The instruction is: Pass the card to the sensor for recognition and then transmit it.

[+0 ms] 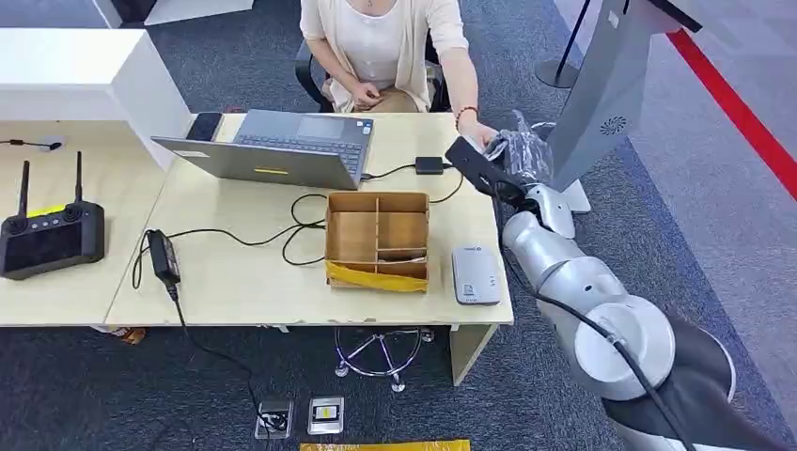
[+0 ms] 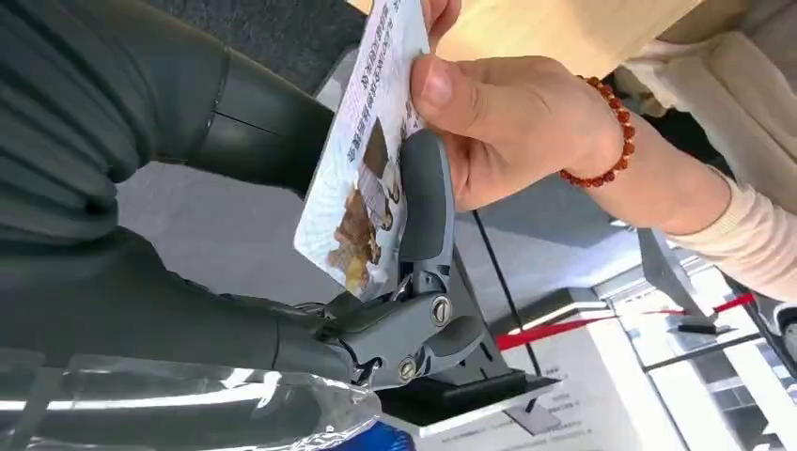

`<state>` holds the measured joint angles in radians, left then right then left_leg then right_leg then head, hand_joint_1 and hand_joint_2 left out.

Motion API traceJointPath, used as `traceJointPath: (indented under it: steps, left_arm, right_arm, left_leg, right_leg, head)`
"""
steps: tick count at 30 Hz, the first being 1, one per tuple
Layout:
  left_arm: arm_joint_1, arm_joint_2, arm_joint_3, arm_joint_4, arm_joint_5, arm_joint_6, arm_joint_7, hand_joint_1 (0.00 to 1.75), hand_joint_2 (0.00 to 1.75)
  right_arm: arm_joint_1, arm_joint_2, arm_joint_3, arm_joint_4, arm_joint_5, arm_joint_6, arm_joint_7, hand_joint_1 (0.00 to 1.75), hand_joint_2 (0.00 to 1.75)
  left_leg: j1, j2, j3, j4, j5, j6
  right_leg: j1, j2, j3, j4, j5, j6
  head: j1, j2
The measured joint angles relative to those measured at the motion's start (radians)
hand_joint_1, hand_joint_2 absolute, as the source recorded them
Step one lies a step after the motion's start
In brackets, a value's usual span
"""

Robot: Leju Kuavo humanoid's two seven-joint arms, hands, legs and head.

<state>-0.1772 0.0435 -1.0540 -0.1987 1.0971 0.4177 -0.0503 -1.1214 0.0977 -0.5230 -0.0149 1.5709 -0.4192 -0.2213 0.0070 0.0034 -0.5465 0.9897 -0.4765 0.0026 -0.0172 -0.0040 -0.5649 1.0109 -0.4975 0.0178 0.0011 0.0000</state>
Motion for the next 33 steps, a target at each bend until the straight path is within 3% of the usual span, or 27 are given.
traceJointPath:
  steps: [1, 17, 27, 28, 33]
  left_arm:
    - [0.000, 0.000, 0.000, 0.000, -0.001, 0.002, 0.002, 0.00, 0.00]
    - [0.003, -0.006, -0.006, 0.000, -0.008, 0.005, 0.008, 0.00, 0.00]
    - [0.024, -0.006, -0.006, 0.000, 0.024, 0.002, -0.005, 0.00, 0.00]
    - [0.027, -0.006, -0.006, 0.000, 0.029, 0.002, -0.008, 0.00, 0.00]
    - [0.049, -0.006, -0.006, 0.000, 0.054, 0.004, -0.029, 0.00, 0.00]
  right_arm:
    - [0.000, 0.001, 0.000, 0.000, 0.000, 0.000, 0.001, 0.00, 0.00]
    - [0.002, 0.005, 0.036, 0.000, 0.000, -0.062, -0.013, 0.00, 0.00]
    - [0.045, 0.019, 0.040, 0.000, 0.000, -0.138, -0.114, 0.00, 0.00]
    - [0.052, 0.019, 0.039, 0.000, 0.000, -0.141, -0.121, 0.00, 1.75]
    - [0.101, 0.014, 0.030, 0.000, 0.000, -0.192, -0.186, 0.00, 1.75]
  left_leg:
    - [0.000, 0.000, 0.000, 0.000, 0.000, 0.000]
    - [0.000, 0.000, 0.000, 0.000, 0.000, 0.000]
    - [0.000, 0.000, 0.000, 0.000, 0.000, 0.000]
    - [0.000, 0.000, 0.000, 0.000, 0.000, 0.000]
    - [0.000, 0.000, 0.000, 0.000, 0.000, 0.000]
  right_leg:
    - [0.000, 0.000, 0.000, 0.000, 0.000, 0.000]
    - [0.000, 0.000, 0.000, 0.000, 0.000, 0.000]
    - [0.000, 0.000, 0.000, 0.000, 0.000, -0.001]
    - [0.000, 0.000, 0.000, 0.000, 0.000, -0.001]
    - [0.000, 0.000, -0.001, 0.000, 0.000, -0.001]
  head:
    - [0.000, 0.000]
    - [0.000, 0.000]
    - [0.000, 0.000]
    - [0.000, 0.000]
    - [0.000, 0.000]
